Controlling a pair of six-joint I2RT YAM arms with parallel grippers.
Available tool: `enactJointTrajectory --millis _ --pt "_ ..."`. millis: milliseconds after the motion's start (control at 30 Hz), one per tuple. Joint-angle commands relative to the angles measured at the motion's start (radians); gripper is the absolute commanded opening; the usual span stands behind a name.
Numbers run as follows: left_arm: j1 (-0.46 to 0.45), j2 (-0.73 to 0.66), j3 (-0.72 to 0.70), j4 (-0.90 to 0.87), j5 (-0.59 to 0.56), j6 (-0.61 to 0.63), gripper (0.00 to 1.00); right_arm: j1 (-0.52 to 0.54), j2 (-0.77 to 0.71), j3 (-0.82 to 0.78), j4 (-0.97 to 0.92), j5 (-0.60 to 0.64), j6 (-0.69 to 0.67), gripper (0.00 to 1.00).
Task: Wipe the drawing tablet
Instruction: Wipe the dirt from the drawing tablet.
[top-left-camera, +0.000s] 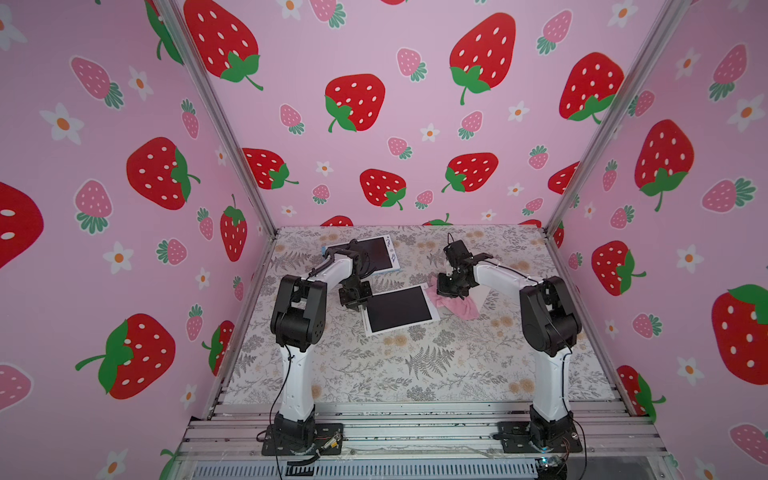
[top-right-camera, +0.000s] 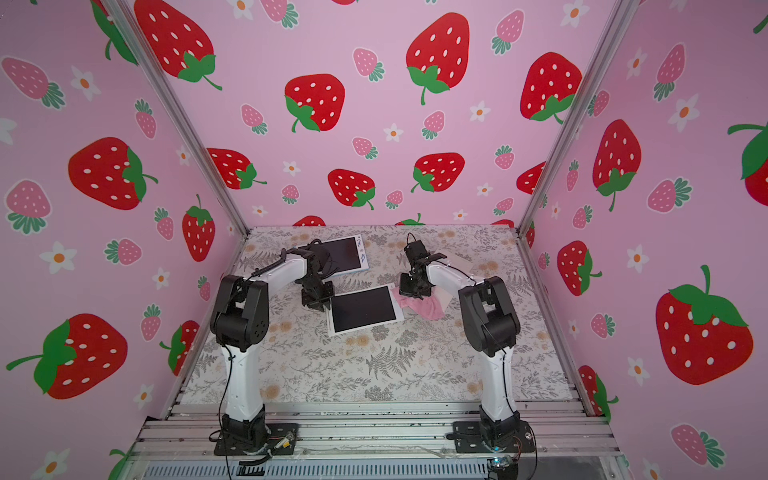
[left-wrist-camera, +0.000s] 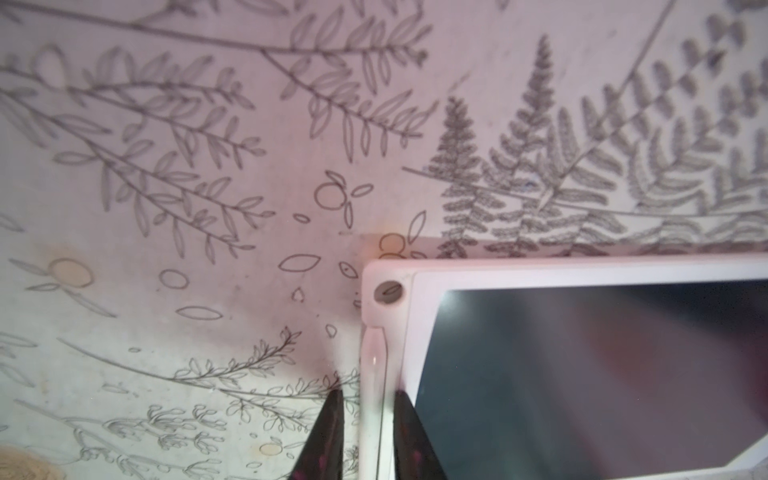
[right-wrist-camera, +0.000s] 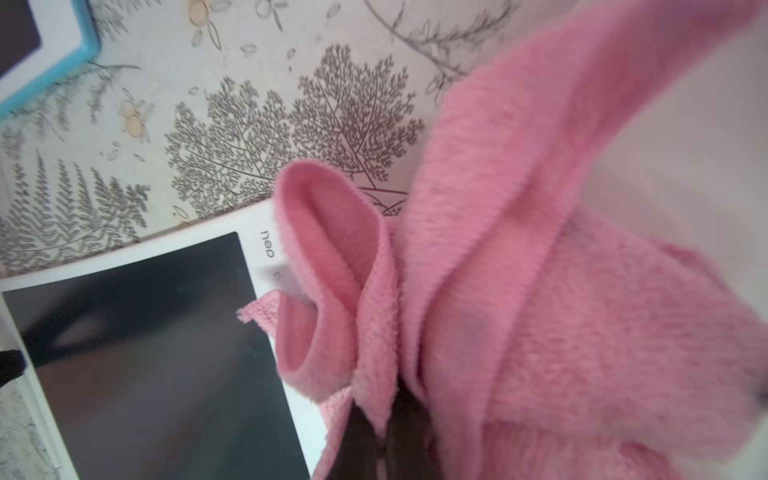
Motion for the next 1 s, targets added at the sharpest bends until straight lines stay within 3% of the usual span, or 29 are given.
enactJointTrajectory --millis 0,267,633,800,967 --pt "-0.010 0.097 -0.028 -0.040 -0.054 0.011 0.24 -0.040 -0.043 0.065 -0.082 -0.006 0.036 0.00" --pt "-0.006 0.102 -0.011 -0.028 -0.015 0.014 0.26 -0.043 0.111 0.287 -0.173 -0.103 0.019 0.07" --pt "-0.005 0.113 -0.014 -0.020 -0.008 0.010 0.26 0.015 0.244 0.339 -0.211 -0.132 0.029 0.07" --pt "-0.004 0.117 -0.015 -0.020 -0.011 0.013 0.26 0.038 0.311 0.411 -0.270 -0.129 0.000 0.21" --pt "-0.003 0.118 -0.016 -0.019 -0.011 0.010 0.26 0.051 0.345 0.417 -0.318 -0.048 0.000 0.34"
